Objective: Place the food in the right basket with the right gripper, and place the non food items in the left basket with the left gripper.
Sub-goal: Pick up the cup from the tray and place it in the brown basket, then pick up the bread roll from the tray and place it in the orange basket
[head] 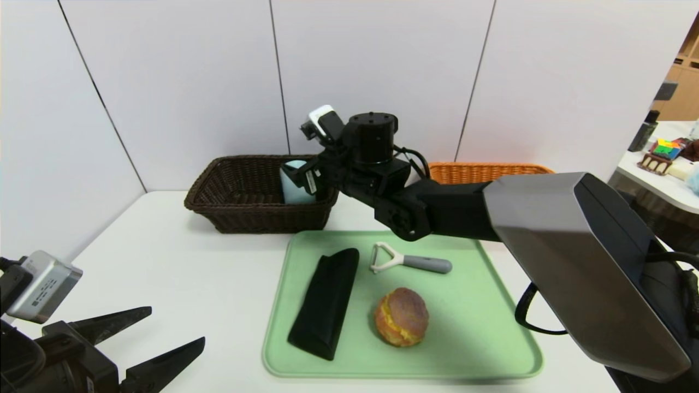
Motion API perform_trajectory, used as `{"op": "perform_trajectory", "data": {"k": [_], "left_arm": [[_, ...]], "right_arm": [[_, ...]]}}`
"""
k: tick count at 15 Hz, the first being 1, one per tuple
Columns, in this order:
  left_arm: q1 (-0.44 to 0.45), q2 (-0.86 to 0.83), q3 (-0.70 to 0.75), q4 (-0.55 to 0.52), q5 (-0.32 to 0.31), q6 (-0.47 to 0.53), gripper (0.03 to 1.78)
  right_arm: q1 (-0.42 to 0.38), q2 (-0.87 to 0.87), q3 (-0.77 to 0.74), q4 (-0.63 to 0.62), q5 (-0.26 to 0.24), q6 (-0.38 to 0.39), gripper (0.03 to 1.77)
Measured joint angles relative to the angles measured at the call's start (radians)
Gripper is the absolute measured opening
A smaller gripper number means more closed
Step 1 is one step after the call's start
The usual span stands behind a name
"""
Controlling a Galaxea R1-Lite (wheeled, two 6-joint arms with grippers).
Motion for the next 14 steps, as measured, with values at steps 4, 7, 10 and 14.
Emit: {"op": "perform_trajectory", "data": {"k": [4, 7, 10, 14], "left_arm": [[0.000, 0.000, -0.001, -0.001, 0.000, -0.001, 1.69], [0.000, -0.001, 0.000, -0.001, 0.000, -0.001, 1.69], [0.000, -0.001, -0.003, -0.001, 0.000, -0.001, 1.69], [0.000, -0.004, -0.007, -0.001, 0.000, -0.001, 1.69]], "right_arm": [[-0.003, -0.045, 0.038, 0.004, -0.025, -0.001, 1.62], [-0.014, -0.144, 0.193, 0.012, -0.022, -0.002, 1.65], [-0.027, -0.281, 0.391, 0.009, -0.011, -0.028, 1.67], [-0.035, -0.505, 0.673, 0.009, 0.005, -0.041, 1.68]]}}
